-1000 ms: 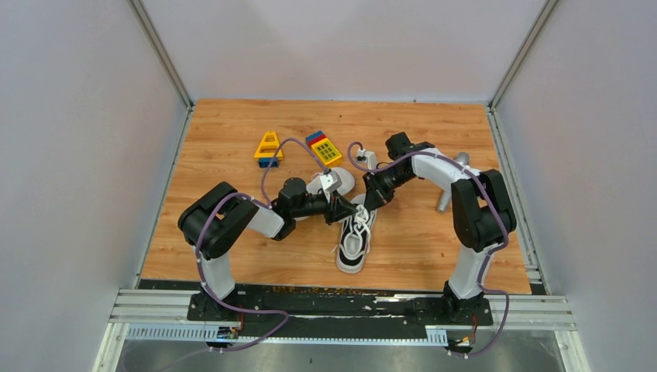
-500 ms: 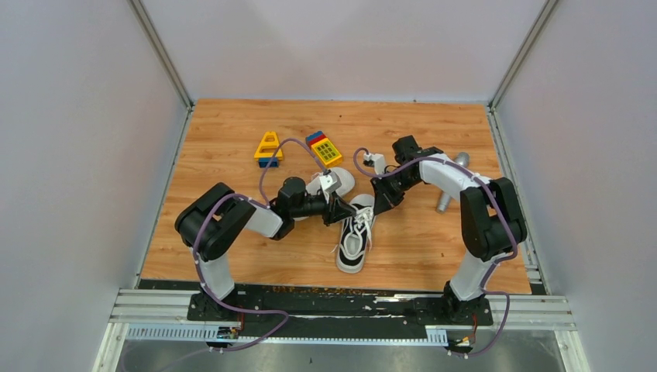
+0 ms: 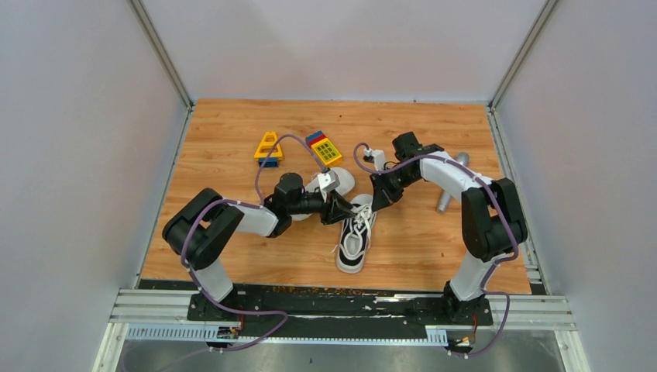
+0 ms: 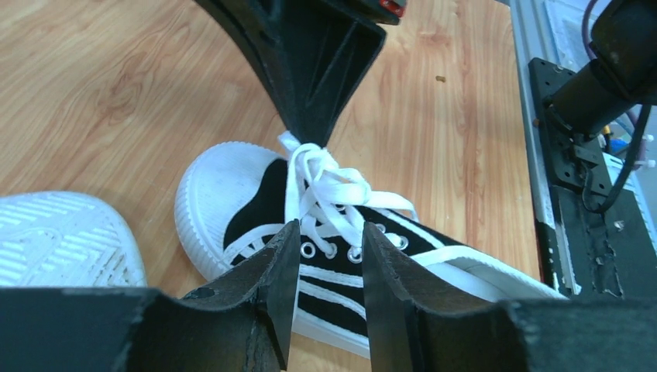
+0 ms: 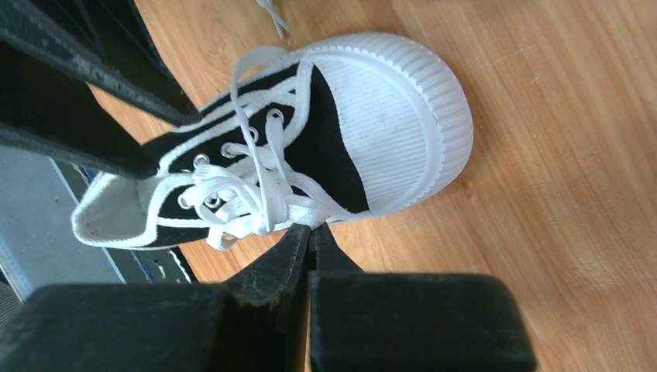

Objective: Tie the shoes
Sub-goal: Cross the shoelace with the shoelace.

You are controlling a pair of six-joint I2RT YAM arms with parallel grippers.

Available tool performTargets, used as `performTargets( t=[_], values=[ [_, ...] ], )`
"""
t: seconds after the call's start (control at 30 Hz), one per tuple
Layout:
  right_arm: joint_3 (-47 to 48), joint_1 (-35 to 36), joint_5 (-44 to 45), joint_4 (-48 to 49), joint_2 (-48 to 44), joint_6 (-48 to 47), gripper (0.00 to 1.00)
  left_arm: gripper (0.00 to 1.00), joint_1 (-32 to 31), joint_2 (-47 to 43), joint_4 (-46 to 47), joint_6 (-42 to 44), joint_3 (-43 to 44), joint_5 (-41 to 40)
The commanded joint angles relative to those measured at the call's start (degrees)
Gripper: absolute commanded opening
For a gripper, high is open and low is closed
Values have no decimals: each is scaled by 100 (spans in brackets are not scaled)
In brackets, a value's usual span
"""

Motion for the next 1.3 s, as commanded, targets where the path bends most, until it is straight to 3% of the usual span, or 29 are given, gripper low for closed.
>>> performTargets(
  t=[0.0, 0.3, 0.53, 0.83, 1.27],
  values=[
    [457, -14, -305, -170, 55, 325, 0, 43, -111, -568, -565, 679, 324, 313],
    [680, -15, -458, -353, 342, 292, 0, 44, -344, -953, -2839, 4239, 838, -34],
    [783, -15, -389, -364, 427, 199, 0, 45, -404, -772, -3710, 5878, 1139, 13],
    [714, -10, -426, -359, 397, 228, 0, 49, -588, -704, -3372, 5920, 1135, 129],
    [649, -15, -444, -362, 372, 255, 0, 44, -731, -416, -3426, 6183, 1357, 57]
  ],
)
